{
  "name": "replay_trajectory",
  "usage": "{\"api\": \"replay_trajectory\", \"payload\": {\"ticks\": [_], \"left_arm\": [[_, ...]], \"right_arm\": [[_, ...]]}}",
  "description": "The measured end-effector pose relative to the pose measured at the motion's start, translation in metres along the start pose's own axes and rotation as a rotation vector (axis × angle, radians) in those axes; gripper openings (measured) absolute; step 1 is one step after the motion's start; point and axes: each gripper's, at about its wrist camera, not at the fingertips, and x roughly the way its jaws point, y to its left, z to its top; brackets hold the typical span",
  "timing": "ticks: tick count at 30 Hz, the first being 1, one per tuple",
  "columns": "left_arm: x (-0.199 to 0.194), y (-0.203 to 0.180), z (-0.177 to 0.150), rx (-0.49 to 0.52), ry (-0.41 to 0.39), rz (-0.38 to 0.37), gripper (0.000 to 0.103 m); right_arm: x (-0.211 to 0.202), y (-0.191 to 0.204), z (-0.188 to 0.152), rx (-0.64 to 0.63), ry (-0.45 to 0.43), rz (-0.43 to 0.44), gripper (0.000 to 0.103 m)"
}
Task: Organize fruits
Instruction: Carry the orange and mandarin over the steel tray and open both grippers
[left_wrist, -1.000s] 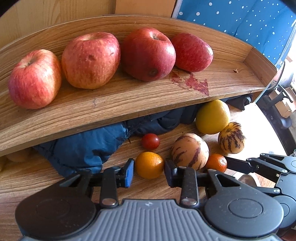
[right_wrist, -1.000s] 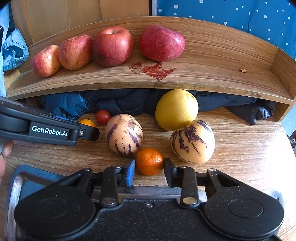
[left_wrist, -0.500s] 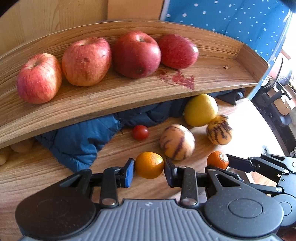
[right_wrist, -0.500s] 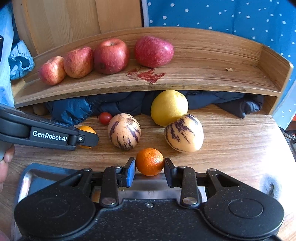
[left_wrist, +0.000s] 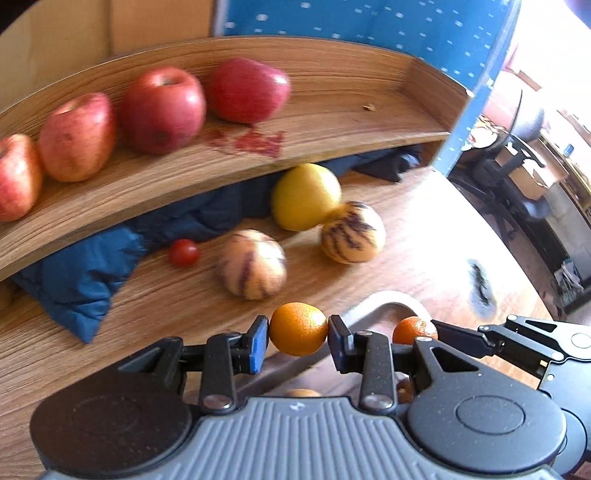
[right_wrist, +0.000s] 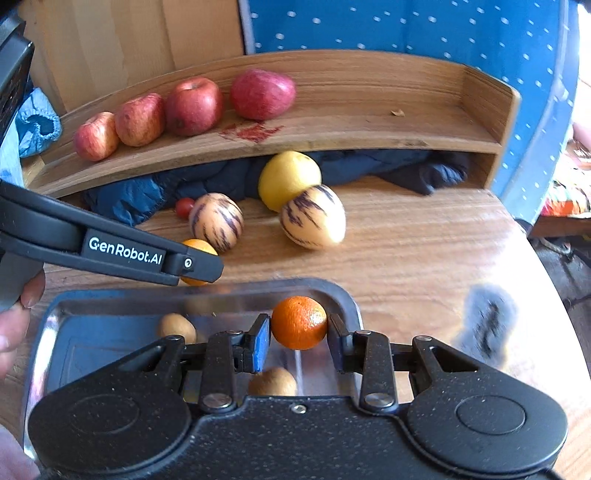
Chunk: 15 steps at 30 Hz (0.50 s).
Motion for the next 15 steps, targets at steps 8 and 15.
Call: {"api": "replay_trajectory", "payload": {"ticks": [8,15], "left_arm": [[0.006,-0.027,-0.002,0.054,0.024,-0.033,0.038],[0.012,-0.040,-0.005,0.084,0.046,-0.037,0.038]], "right_arm": [[-0.009,-0.011,-0.013,0.029,0.015,-0.020,0.035],[-0.014,-0.017,-0.019,0.042,0.019,-0.018,0.035]]}}
